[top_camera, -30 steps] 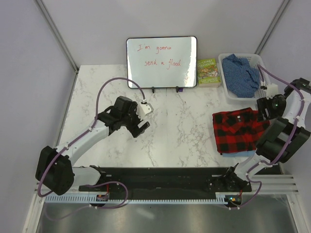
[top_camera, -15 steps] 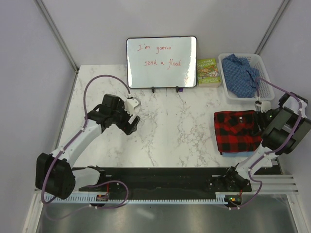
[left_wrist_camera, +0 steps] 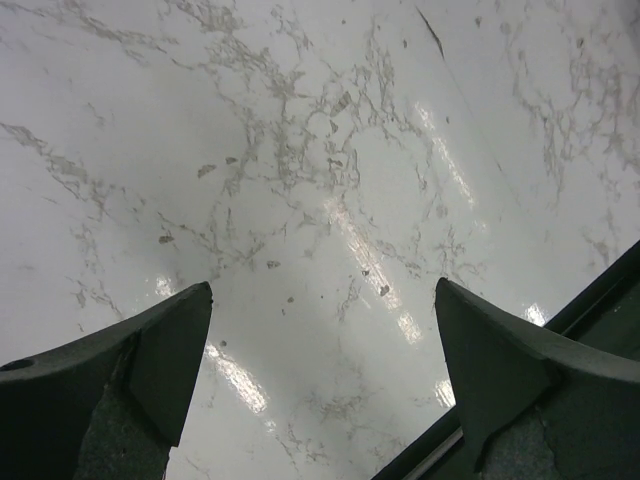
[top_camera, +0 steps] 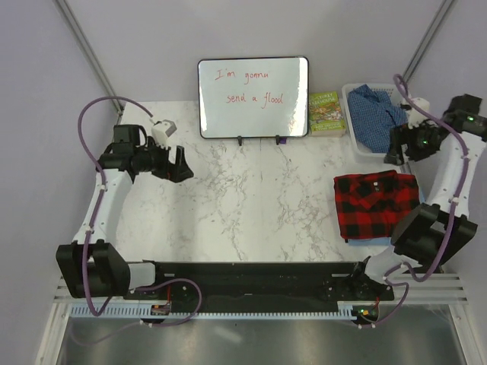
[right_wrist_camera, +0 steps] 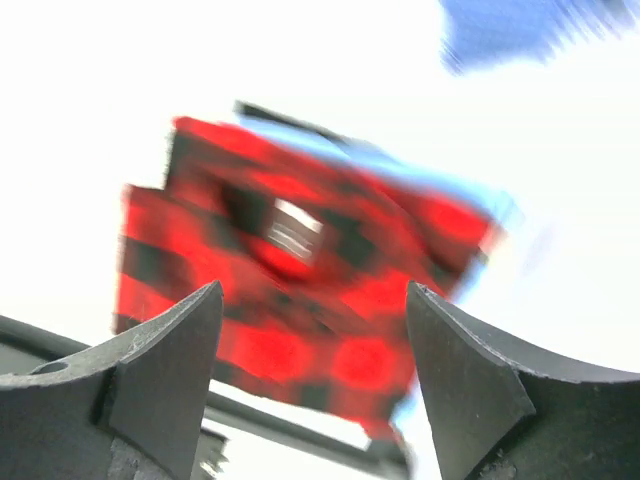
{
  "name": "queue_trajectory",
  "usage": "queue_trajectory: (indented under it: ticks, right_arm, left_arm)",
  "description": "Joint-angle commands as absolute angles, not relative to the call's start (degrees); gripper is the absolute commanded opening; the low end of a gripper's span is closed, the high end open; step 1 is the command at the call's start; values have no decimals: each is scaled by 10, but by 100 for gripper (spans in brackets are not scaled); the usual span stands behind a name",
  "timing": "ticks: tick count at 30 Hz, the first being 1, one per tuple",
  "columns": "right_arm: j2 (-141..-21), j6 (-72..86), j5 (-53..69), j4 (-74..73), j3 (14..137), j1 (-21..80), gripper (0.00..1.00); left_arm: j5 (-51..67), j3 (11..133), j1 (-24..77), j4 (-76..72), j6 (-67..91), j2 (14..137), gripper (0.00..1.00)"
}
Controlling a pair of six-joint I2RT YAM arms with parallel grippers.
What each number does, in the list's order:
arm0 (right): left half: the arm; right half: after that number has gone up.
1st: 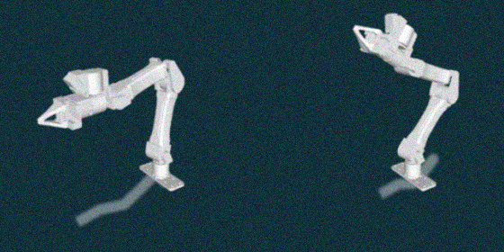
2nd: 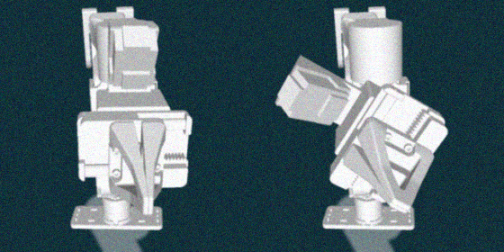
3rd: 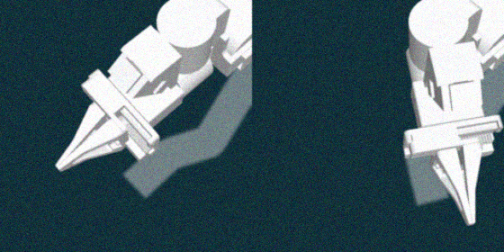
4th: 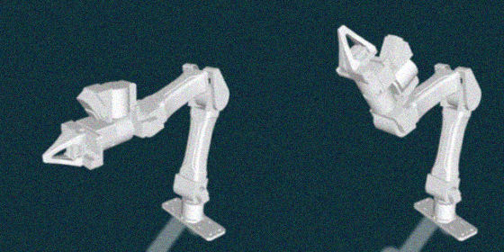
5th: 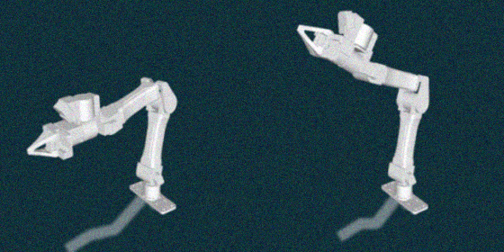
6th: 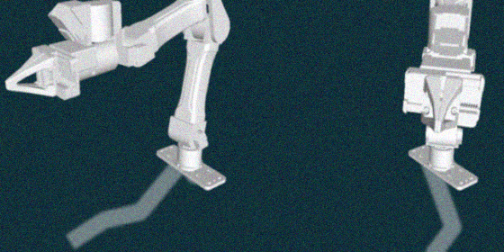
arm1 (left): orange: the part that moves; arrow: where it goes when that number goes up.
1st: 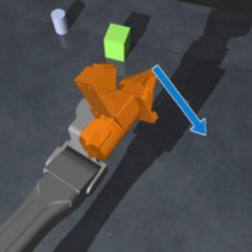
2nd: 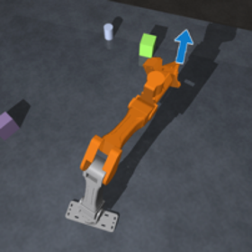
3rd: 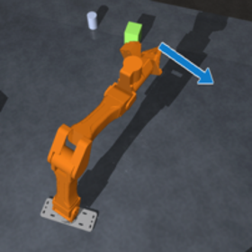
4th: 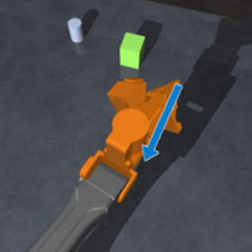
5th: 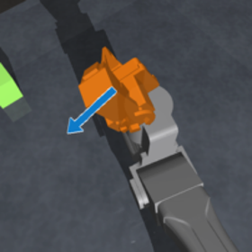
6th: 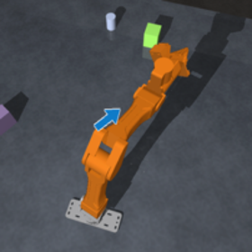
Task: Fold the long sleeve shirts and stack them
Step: Neatly place the folded shirt to the corner
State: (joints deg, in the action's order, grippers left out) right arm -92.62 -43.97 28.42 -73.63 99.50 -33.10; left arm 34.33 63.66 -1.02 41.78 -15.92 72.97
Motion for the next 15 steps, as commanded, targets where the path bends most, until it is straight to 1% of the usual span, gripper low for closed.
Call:
queue_trajectory:
  ticks: [1, 3, 4, 5, 6, 7, 9, 11, 12, 15]
  right_arm:
    - [-893, -296, 372, -699, 959, -164, 81]
    - [-884, -237, 357, -627, 912, -101, 83]
    - [-877, -219, 344, -605, 893, -44, 83]
    - [-873, -205, 341, -560, 851, -18, 84]
    - [-866, -180, 339, -538, 826, 30, 87]
    - [-861, -168, 324, -514, 778, 52, 91]
    - [-853, -150, 305, -462, 742, 111, 95]
    - [-847, -147, 274, -435, 704, 141, 98]
    - [-839, -151, 266, -432, 697, 162, 98]
    - [-829, -153, 258, -436, 684, 175, 98]
  left_arm:
    - [417, 687, -46, 475, -134, 744, 99]
    - [410, 684, -45, 489, -147, 738, 99]
    - [400, 670, -46, 488, -148, 734, 99]
    - [396, 658, -46, 486, -150, 730, 100]
    - [394, 637, -46, 486, -156, 727, 100]
    - [375, 626, -45, 485, -158, 723, 99]
    - [361, 592, -45, 485, -167, 712, 99]
    - [348, 570, -45, 480, -177, 699, 99]
    - [345, 554, -45, 479, -179, 691, 99]
    - [325, 545, -45, 474, -180, 689, 99]
